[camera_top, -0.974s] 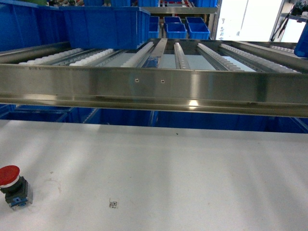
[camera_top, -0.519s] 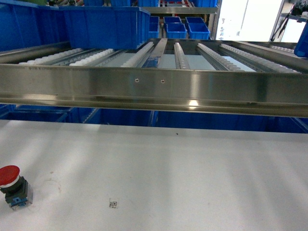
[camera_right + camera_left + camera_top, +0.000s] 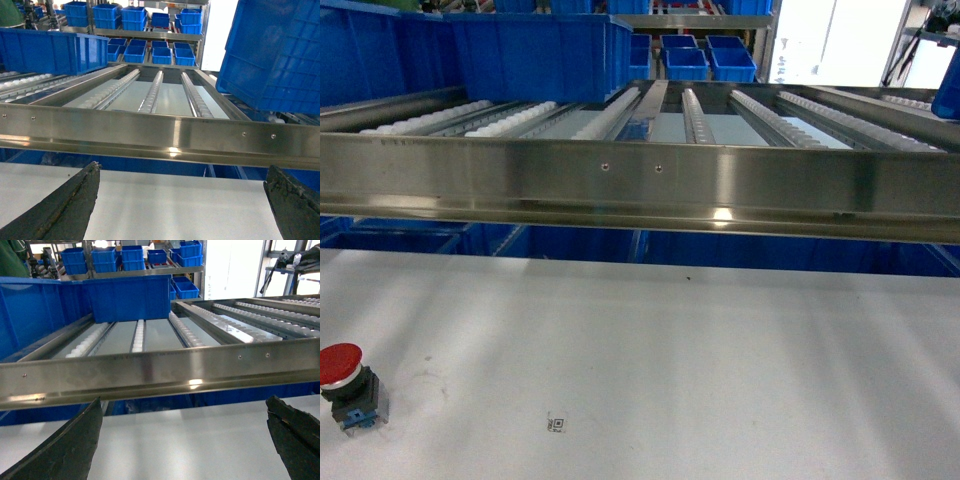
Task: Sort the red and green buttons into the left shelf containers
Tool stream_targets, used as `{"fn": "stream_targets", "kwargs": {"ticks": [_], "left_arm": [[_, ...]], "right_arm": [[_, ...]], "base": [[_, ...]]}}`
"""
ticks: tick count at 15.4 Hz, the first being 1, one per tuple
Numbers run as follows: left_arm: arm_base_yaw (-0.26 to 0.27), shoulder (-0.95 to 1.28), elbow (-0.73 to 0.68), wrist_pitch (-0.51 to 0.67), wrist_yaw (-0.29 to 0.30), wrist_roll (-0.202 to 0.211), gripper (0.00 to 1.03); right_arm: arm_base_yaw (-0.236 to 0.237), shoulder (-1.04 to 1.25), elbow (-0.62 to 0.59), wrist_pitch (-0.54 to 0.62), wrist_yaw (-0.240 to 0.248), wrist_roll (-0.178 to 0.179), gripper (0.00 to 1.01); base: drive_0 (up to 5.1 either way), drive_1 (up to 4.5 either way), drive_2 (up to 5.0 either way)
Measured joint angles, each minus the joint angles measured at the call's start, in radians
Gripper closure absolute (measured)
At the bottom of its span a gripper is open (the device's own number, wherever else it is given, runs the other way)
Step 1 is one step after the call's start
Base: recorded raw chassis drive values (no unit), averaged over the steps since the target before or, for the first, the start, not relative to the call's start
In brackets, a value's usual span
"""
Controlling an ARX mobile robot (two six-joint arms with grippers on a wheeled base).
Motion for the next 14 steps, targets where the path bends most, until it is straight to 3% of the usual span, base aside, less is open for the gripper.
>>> {"fn": "stream_targets", "kwargs": {"ticks": [2,4,6,8,10,12,14], "left_arm": [[0.009,0.279,0.139,0.055,0.014,0.012,0.05],[0.013,0.496,0.243,-0.004,-0.004,0.04,0.05],[0.013,0.565,0.323,-0.017,-0.01,0.048,0.05],[0.008,0.617,0.379,-0.042,-0.027,0.047,0.05],[-0.001,0.642,0.394,-0.062,-0.016,0.046,0.05],[-0.001,0.642,0.396,-0.06,-0.016,0.046,0.05],[-0.001,0.642,0.396,-0.06,-0.016,0.046,0.05]], "right_arm": [[-0.041,0.267,0.101,0.085,-0.047,-0.02,0.03],[-0.099,0.529,0.211,0.053,-0.09,-0.033,0.03],[-0.138,0.692,0.309,0.018,-0.106,-0.054,0.03],[-0.146,0.789,0.38,-0.051,-0.119,-0.095,0.03],[-0.157,0.871,0.447,-0.12,-0.13,-0.11,0.03],[-0.198,0.925,0.482,-0.175,-0.14,-0.124,0.03],[-0.201,0.94,0.483,-0.179,-0.148,-0.126,0.03]], "base": [[0.0,0.0,0.0],[0.0,0.0,0.0],[0.0,0.0,0.0],[0.0,0.0,0.0],[0.0,0.0,0.0],[0.0,0.0,0.0],[0.0,0.0,0.0]]}}
